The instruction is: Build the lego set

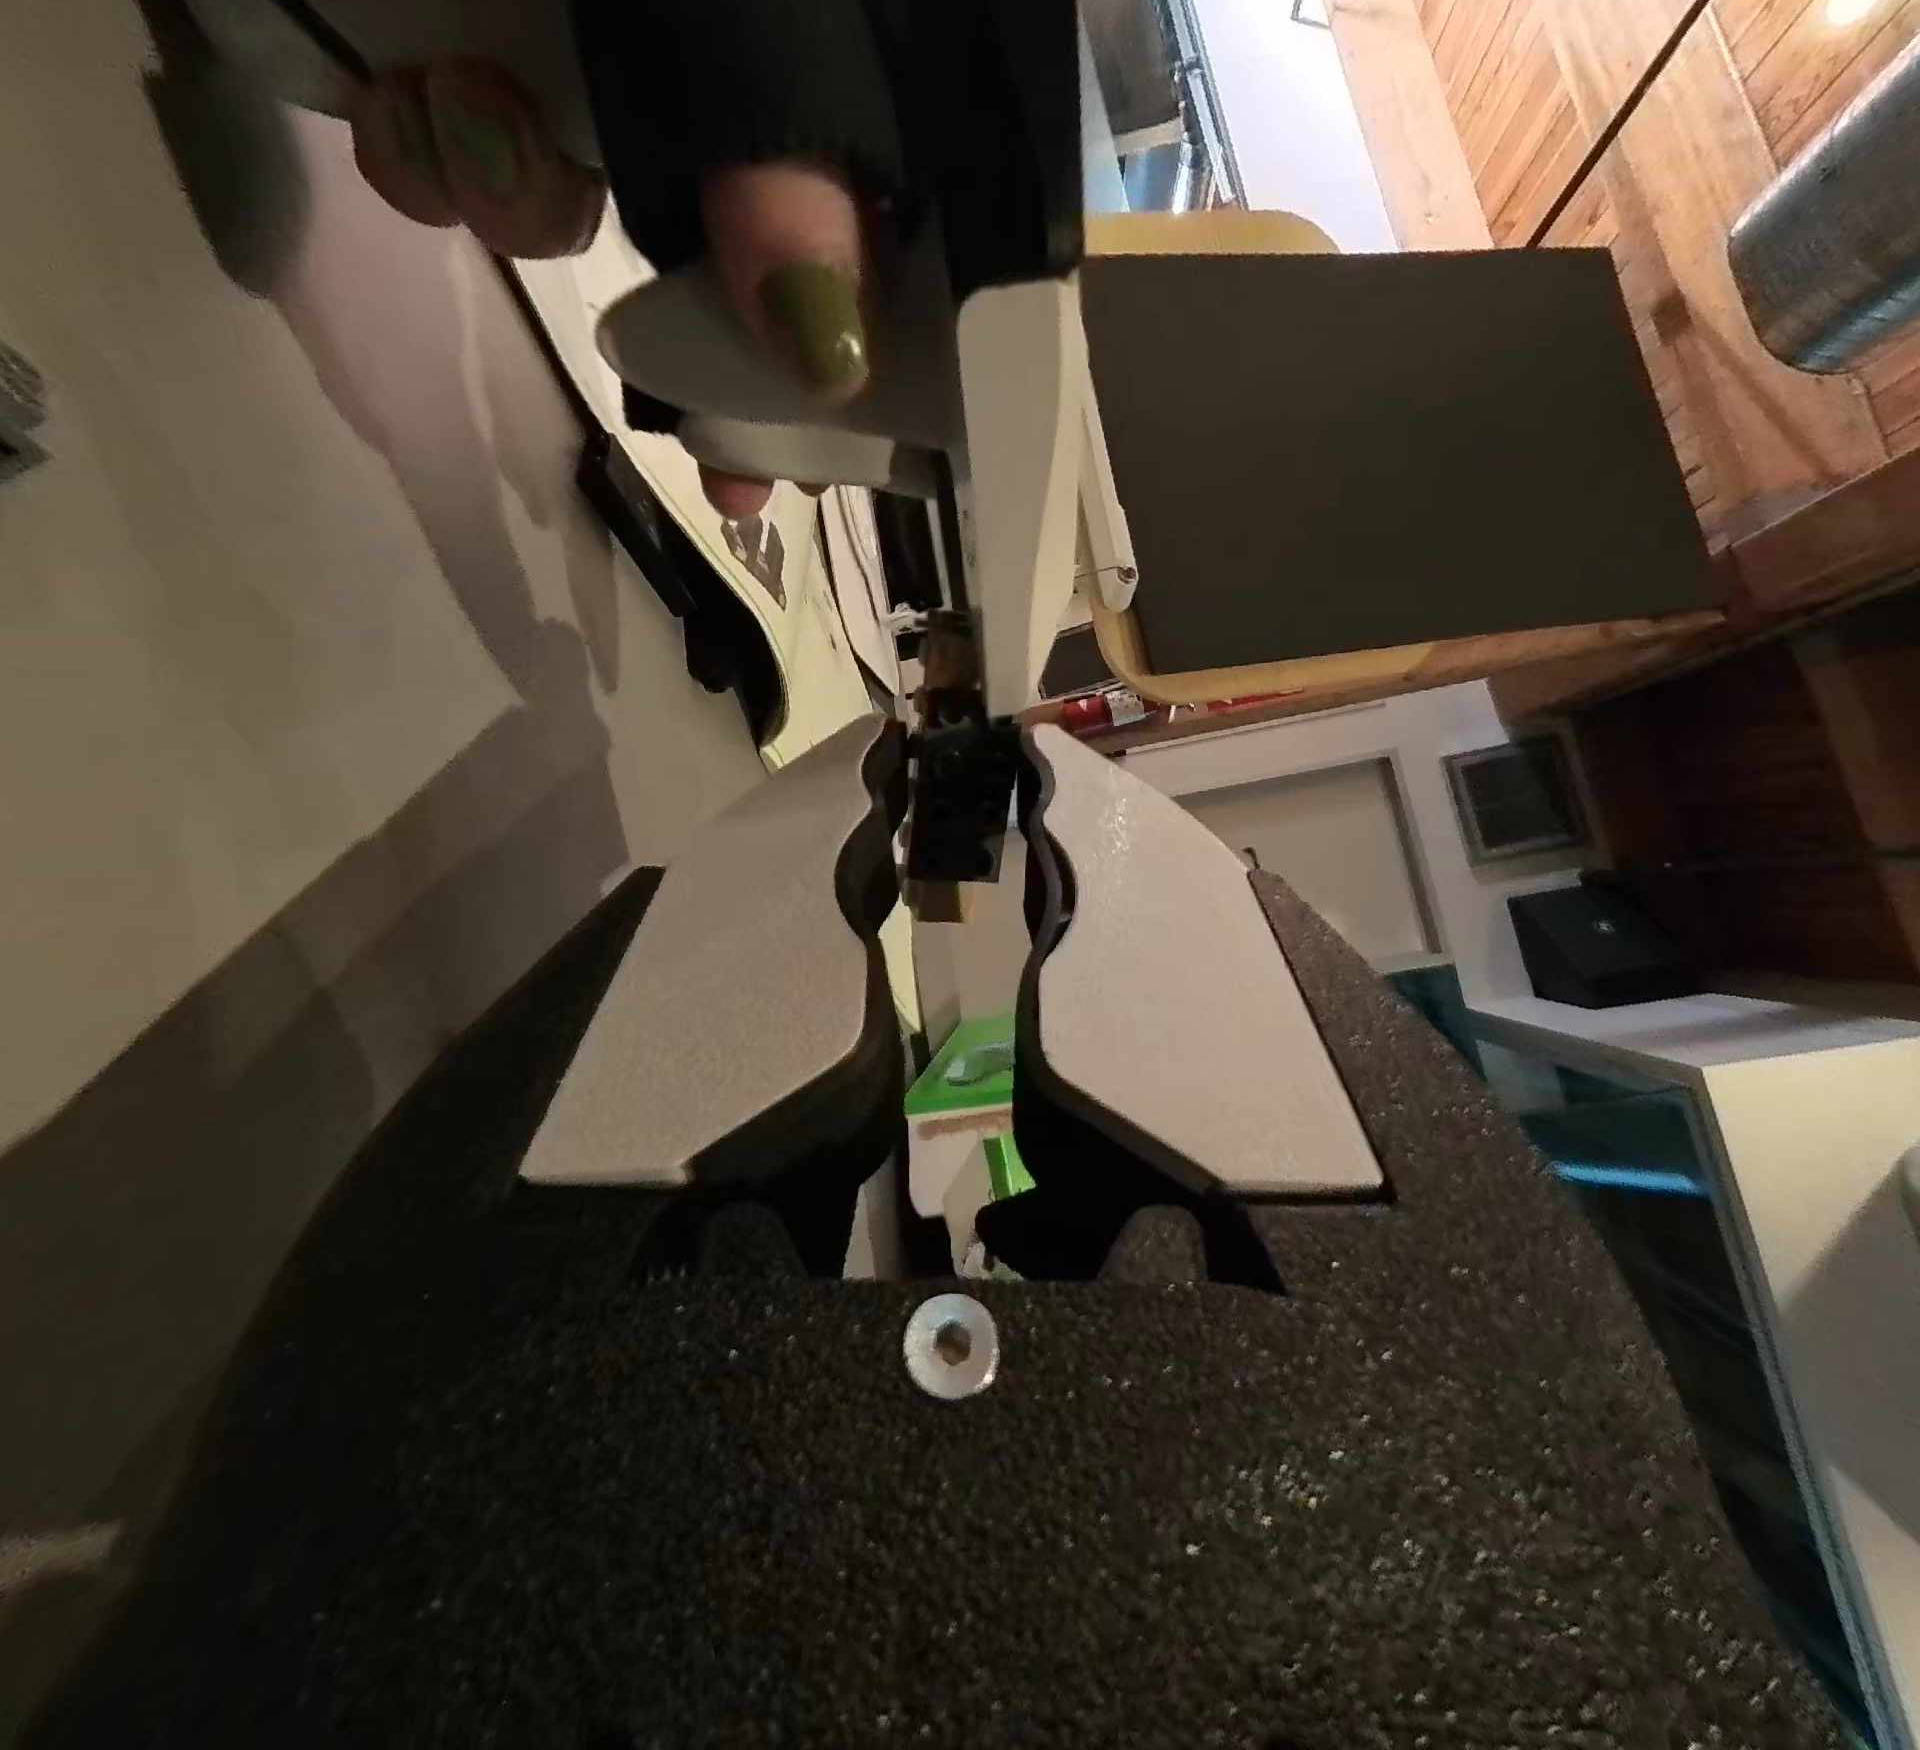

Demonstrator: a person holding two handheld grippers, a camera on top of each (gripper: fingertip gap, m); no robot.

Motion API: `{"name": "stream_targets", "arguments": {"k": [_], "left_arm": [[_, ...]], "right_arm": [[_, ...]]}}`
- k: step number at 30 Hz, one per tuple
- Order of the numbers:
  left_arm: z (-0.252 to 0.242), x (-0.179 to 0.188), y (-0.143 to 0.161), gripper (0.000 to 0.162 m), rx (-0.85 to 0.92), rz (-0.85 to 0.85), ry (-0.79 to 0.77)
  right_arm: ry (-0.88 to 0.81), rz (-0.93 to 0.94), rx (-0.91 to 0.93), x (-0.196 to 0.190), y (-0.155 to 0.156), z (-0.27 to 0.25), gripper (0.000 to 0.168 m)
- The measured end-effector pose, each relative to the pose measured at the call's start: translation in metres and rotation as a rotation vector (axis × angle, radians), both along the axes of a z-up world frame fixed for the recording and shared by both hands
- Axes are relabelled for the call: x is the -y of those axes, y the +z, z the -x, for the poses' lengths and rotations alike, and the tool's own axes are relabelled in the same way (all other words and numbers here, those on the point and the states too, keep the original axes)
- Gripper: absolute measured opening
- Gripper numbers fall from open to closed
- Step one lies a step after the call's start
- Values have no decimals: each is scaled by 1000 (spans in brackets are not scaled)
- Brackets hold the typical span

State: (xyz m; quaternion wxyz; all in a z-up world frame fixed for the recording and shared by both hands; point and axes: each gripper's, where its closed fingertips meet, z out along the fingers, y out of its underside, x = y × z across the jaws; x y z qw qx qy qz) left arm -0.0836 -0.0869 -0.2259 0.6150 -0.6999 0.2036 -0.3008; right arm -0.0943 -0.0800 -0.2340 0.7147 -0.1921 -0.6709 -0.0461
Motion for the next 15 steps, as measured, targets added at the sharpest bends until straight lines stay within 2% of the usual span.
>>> {"name": "stream_targets", "arguments": {"k": [8, 12, 15], "left_arm": [[7, -4, -2, 40, 36, 47, 22], [3, -2, -7, 35, 4, 75, -5], [-2, 1, -8, 23, -31, 59, -22]], "right_arm": [[-6, -45, 10, 2, -1, 1, 19], [-13, -41, -1, 1, 1, 0, 19], [-16, -35, -7, 0, 3, 0, 19]]}}
